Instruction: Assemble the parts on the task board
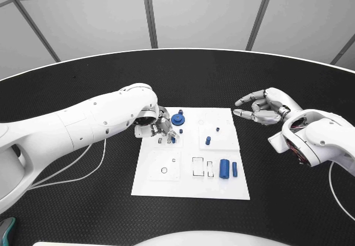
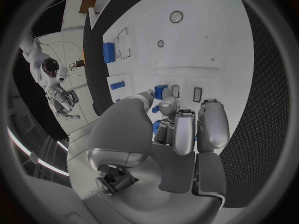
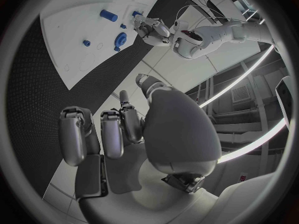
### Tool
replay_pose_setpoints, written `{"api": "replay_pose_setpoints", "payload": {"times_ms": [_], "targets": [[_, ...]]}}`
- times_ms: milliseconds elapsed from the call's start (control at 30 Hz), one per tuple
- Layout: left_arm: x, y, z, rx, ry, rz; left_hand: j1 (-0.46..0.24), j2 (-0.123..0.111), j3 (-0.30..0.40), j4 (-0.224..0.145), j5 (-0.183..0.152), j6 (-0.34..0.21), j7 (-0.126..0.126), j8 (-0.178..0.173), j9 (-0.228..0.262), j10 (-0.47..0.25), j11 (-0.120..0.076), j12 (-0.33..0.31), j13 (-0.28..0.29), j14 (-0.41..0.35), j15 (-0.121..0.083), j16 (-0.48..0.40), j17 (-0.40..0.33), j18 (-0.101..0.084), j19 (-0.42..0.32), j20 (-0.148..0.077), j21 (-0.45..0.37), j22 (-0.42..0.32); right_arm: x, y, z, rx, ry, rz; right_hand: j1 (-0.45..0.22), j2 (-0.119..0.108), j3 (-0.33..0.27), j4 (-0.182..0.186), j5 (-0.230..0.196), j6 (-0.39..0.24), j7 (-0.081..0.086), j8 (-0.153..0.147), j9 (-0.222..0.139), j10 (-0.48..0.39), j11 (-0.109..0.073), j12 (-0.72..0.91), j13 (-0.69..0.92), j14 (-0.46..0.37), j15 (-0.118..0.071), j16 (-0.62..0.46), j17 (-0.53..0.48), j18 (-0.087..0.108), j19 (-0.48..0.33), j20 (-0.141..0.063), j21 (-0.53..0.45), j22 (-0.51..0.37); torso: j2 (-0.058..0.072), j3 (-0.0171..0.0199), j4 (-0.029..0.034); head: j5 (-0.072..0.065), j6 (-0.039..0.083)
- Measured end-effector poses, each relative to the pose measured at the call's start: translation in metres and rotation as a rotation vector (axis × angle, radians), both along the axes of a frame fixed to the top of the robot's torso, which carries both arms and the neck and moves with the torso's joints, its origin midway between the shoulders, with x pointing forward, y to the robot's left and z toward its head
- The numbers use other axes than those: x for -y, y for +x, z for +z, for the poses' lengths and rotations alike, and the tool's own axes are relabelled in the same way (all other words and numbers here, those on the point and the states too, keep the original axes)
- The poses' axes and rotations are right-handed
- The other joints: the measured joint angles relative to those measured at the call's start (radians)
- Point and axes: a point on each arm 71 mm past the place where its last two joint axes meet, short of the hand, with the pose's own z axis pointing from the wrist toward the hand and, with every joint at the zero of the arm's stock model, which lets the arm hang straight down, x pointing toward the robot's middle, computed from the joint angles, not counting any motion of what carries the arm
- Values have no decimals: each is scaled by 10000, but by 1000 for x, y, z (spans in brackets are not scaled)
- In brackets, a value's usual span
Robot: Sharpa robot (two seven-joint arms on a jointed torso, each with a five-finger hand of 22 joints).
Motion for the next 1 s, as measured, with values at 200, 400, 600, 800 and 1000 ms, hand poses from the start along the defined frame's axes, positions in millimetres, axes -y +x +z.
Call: {"api": "replay_pose_setpoints", "payload": {"times_ms": [200,400,600,800,1000], "targets": [[0,0,0,-14,8,-12,132,-134,853,-24,-1,0,0,-49,34,-39,-32,0,-65,0,0,0,-1,0,0,-1,0,14,0,0,0,-4,-1,8,0,0,0,0,2,0,0,0,0,0,0,1,0,0,0,0,0,0,0,0,0,0,-3,0,1,-2,-26],[-1,0,0,0,3,11,237,-473,2559,-379,-44,-127,18,-119,123,-92,21,0,-139,36,-36,0,-1,0,0,-1,40,34,0,0,0,-3,-3,6,0,0,0,0,67,0,0,0,1,0,0,42,0,0,0,0,8,0,0,0,0,-1,-12,5,0,15,-38],[-3,0,0,37,-13,69,93,-644,3276,-604,-35,-254,36,-30,282,-126,56,0,-215,36,-36,0,-1,0,0,0,40,42,0,1,0,-4,-5,7,0,0,0,0,67,0,0,0,-7,0,0,41,-1,0,0,0,7,0,0,0,0,-1,-13,7,0,18,-38],[-5,-1,0,-32,-187,209,-73,-741,3627,-681,96,-326,108,58,440,-127,57,0,-261,36,-36,0,-1,0,36,35,40,72,0,1,0,-4,-8,5,0,0,0,0,67,0,0,0,-8,0,0,41,-1,0,0,0,6,1,0,-1,0,-1,-15,7,6,27,-34],[-7,-3,0,-188,-647,552,-312,-766,3713,-766,589,-342,125,195,591,-117,91,0,-239,36,-36,0,-2,0,55,54,40,108,0,2,-1,-2,-17,-11,0,0,0,0,67,0,0,0,-7,0,0,41,7,0,0,0,6,1,0,0,0,-2,-23,7,9,43,-47]]}}
